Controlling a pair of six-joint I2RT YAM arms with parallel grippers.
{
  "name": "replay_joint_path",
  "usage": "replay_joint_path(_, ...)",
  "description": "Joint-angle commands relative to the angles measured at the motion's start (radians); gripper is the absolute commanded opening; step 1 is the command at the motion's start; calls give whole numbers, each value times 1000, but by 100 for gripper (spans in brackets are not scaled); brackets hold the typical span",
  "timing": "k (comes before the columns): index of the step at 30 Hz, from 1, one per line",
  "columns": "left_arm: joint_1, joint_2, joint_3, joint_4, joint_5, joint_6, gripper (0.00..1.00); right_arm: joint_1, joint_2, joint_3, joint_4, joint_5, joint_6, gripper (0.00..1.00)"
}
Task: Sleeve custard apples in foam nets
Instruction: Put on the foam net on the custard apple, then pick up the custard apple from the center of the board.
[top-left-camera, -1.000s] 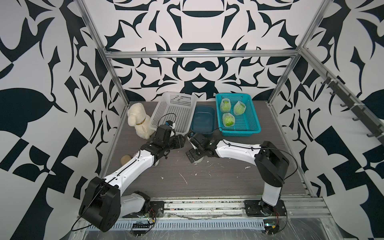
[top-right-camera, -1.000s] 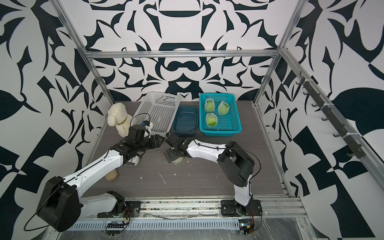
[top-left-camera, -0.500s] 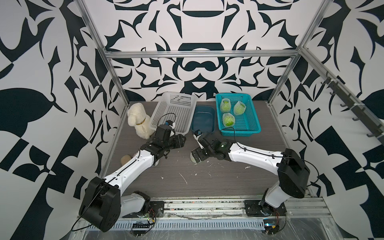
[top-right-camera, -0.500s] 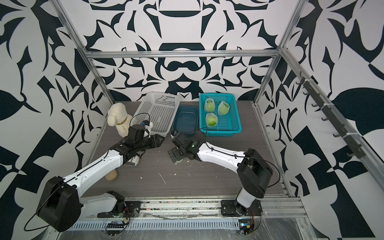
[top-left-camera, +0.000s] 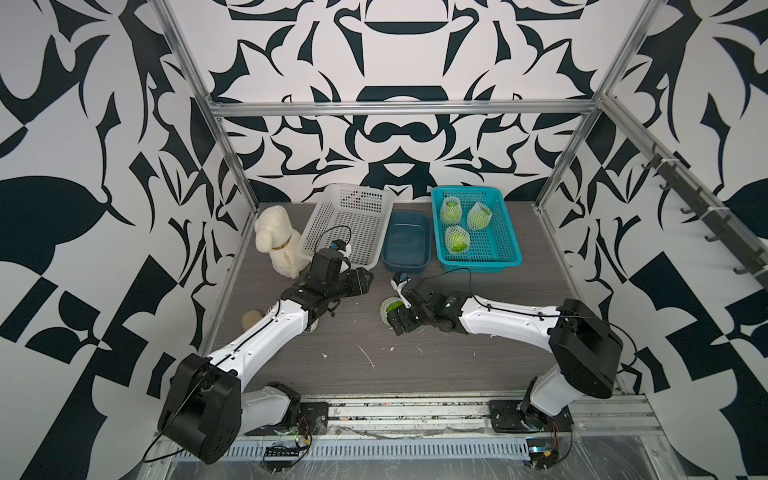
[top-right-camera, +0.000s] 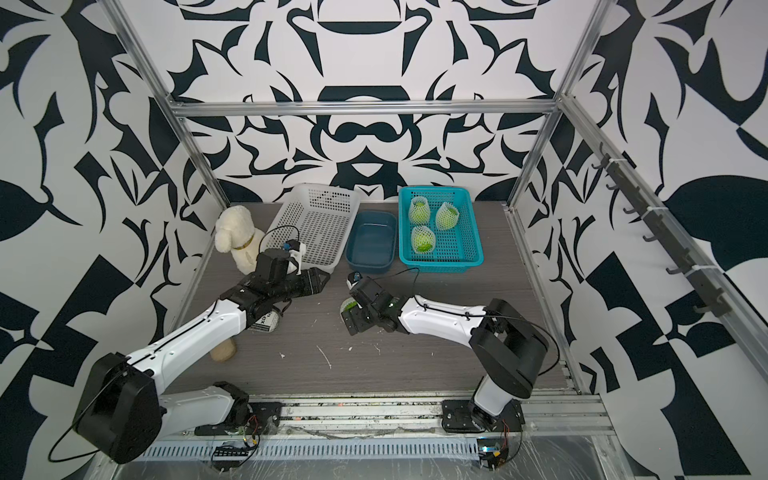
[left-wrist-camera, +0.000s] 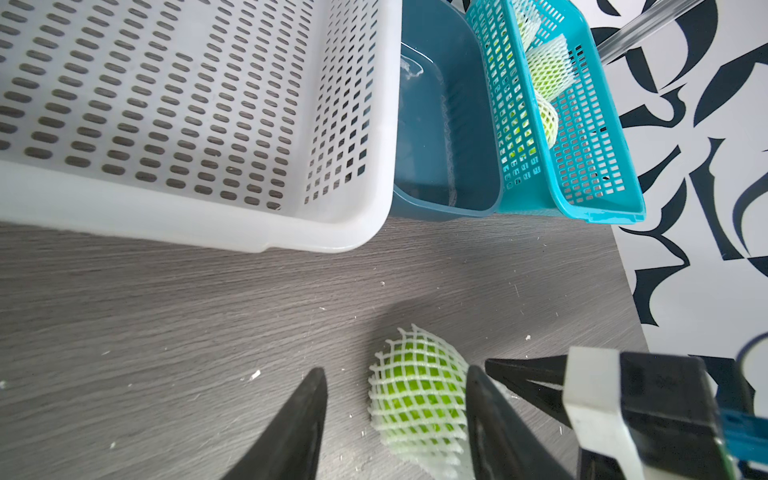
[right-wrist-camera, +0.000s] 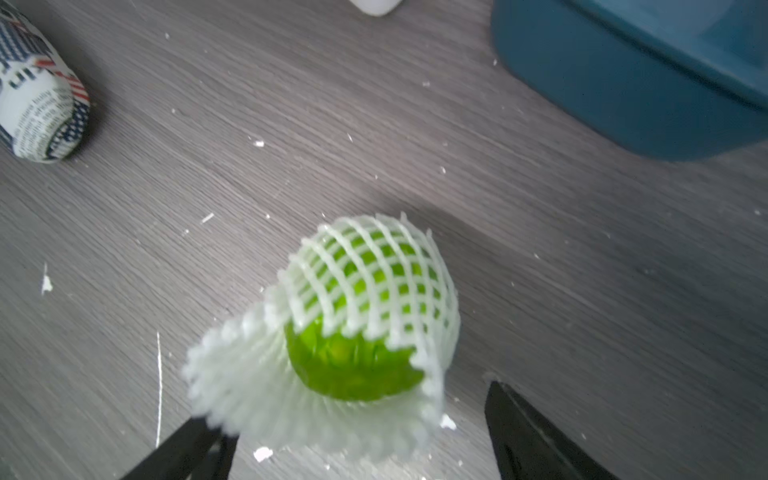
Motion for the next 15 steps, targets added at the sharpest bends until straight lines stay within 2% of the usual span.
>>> replay_joint_path(1,4,5,-3,10,10,-3,56,7,22,16,63,24,-23,96)
replay_joint_path(15,5,8,3,1,7,5,56,7,90,59,103,30,-45,95)
